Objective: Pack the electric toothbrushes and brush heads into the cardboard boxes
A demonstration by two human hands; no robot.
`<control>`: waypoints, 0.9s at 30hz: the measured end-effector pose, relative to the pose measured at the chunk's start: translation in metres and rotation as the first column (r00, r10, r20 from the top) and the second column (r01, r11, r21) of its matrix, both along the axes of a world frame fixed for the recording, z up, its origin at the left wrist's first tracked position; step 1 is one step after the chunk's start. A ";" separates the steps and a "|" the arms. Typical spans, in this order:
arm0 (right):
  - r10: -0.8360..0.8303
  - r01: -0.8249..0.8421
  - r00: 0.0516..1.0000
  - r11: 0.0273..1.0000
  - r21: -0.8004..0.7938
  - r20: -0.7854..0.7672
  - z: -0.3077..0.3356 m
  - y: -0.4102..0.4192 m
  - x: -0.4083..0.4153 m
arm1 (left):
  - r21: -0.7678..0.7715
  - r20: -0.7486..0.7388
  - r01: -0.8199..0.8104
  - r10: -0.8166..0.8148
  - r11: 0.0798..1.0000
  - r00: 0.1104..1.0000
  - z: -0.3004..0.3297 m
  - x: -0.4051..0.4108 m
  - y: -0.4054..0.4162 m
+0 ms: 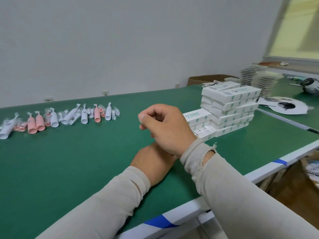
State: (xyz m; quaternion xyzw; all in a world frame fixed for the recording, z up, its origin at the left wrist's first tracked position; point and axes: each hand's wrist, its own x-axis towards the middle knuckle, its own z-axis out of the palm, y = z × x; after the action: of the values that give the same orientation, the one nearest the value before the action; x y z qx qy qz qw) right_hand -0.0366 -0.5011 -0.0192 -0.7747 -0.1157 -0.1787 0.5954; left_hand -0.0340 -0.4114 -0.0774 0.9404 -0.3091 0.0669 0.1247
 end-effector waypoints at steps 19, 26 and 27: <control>0.187 -0.217 0.971 0.949 -0.227 -0.146 -0.100 0.186 0.104 | -0.221 0.151 -0.627 0.661 0.747 0.735 -0.042 0.004 0.283; 0.254 -0.284 0.952 0.941 -0.186 -0.170 -0.103 0.178 0.098 | -0.181 0.203 -0.927 0.935 0.328 0.291 -0.005 0.041 0.384; 0.251 -0.279 0.954 0.943 -0.179 -0.165 -0.101 0.177 0.097 | -0.073 0.195 -0.966 0.954 0.247 0.229 -0.004 0.042 0.397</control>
State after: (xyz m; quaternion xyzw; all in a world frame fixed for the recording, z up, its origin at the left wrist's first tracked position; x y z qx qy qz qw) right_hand 0.0608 -0.3243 -0.1204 -0.8185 -0.1947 -0.0296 0.5397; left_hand 0.0082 -0.0140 -0.0818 0.9233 0.3197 0.2129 -0.0037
